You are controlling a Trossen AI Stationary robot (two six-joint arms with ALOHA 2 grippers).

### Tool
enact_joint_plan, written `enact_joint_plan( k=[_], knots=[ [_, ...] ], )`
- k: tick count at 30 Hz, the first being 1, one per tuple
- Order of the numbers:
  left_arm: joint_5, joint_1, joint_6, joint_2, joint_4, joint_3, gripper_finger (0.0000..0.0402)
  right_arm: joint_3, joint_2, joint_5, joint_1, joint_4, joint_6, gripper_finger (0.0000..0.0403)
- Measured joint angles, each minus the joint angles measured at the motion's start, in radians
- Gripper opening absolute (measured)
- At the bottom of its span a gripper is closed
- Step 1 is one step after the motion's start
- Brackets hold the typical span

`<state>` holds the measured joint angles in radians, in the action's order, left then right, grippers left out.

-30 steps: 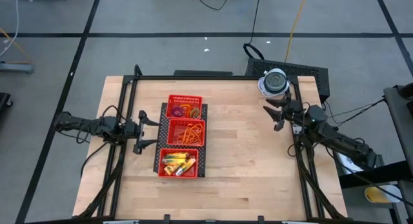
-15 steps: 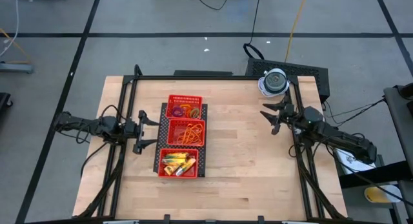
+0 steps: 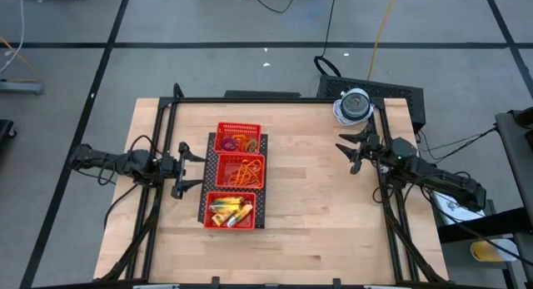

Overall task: Pick & Place Office Desk Supplies
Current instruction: Return to Home Position

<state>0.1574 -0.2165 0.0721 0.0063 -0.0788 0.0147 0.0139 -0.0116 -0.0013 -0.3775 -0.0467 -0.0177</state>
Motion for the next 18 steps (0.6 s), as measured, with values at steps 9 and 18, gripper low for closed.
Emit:
enact_joint_plan(
  k=[9,18],
  knots=[
    [0.0,0.0,0.001,0.0,0.0,0.0,0.0324,0.0,0.0,0.0,0.0,0.002,0.0,0.0167],
    [0.0,0.0,0.002,0.0,0.0,0.0,0.0324,0.0,0.0,0.0,0.0,0.003,0.0,0.0165]
  ],
)
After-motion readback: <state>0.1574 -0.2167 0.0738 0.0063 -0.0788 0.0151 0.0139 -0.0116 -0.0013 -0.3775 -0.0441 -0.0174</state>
